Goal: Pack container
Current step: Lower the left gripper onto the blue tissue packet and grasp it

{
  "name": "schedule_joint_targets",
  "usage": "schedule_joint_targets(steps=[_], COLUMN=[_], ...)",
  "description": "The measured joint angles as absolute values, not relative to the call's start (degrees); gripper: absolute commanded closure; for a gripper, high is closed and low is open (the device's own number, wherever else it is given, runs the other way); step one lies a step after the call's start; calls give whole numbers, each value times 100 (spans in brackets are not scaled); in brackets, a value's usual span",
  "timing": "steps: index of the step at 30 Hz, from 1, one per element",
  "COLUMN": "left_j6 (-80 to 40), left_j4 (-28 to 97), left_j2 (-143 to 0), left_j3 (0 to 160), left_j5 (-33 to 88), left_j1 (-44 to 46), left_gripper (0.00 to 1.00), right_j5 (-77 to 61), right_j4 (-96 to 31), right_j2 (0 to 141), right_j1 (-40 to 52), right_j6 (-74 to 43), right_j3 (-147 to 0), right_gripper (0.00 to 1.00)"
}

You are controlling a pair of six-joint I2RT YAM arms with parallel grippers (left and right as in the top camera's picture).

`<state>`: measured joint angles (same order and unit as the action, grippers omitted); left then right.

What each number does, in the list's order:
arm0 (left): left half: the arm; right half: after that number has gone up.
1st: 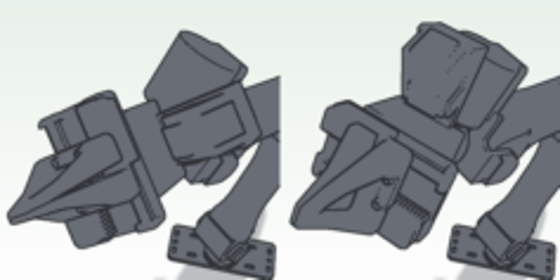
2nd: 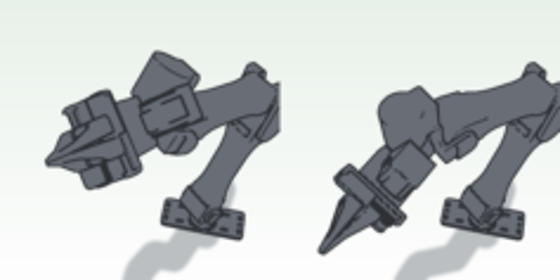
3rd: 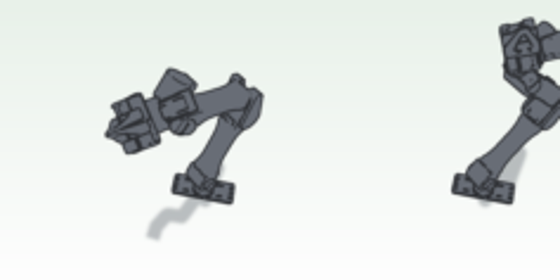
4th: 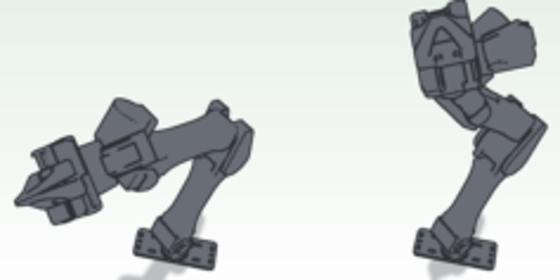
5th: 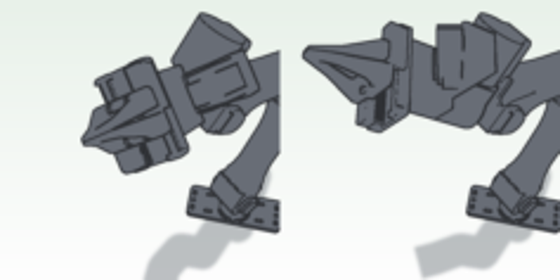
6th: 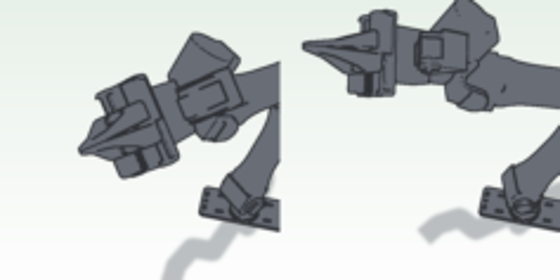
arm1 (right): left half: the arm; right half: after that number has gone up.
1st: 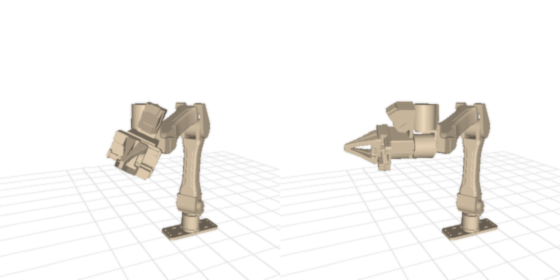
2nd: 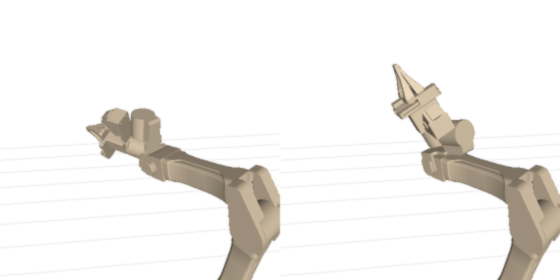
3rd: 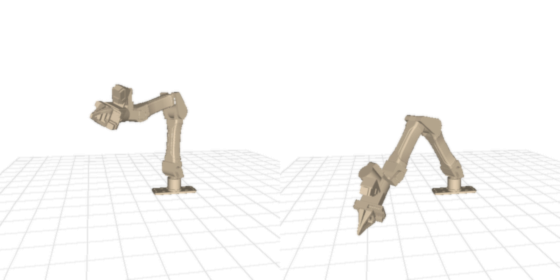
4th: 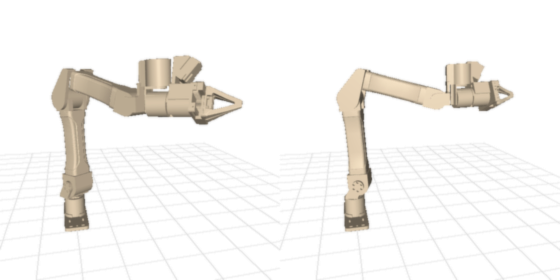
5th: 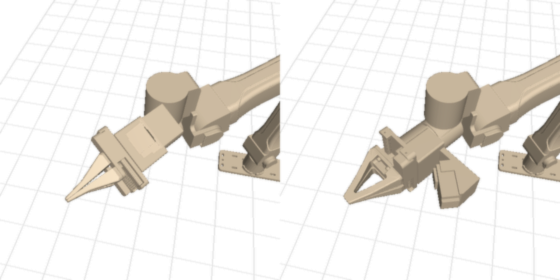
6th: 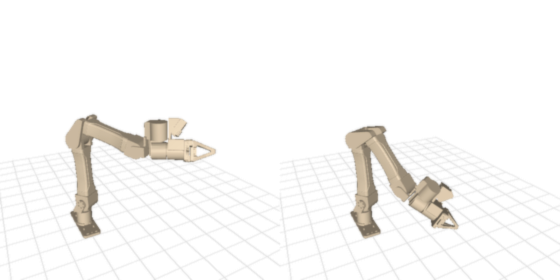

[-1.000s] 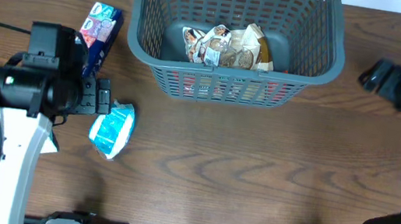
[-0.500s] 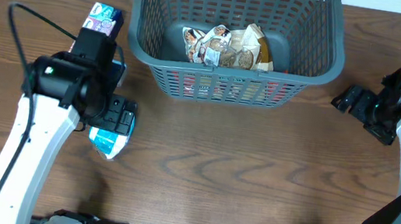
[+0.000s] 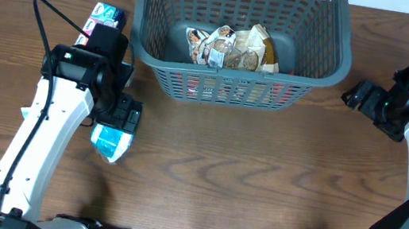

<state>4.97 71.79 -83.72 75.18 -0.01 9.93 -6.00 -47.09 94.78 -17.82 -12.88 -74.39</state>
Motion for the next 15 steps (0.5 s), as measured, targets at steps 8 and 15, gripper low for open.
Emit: schedule_joint_targets(steps=[8,15], left_j6=[497,471], left_j4=[6670,5924], left_j2=[-8331,-7867], left_j3=[7380,6344], left_j5=[-40,-36], left_j1=[993,963], left_gripper=[1,1], right_j5=[-600,-598], right_j4=[-4681,-4678], right_j2=[9478,9478], right_j1=[-1782,-1782], right_j6=[-1160,-1105], right_j3=[-7439,-7439], right_gripper=[1,1])
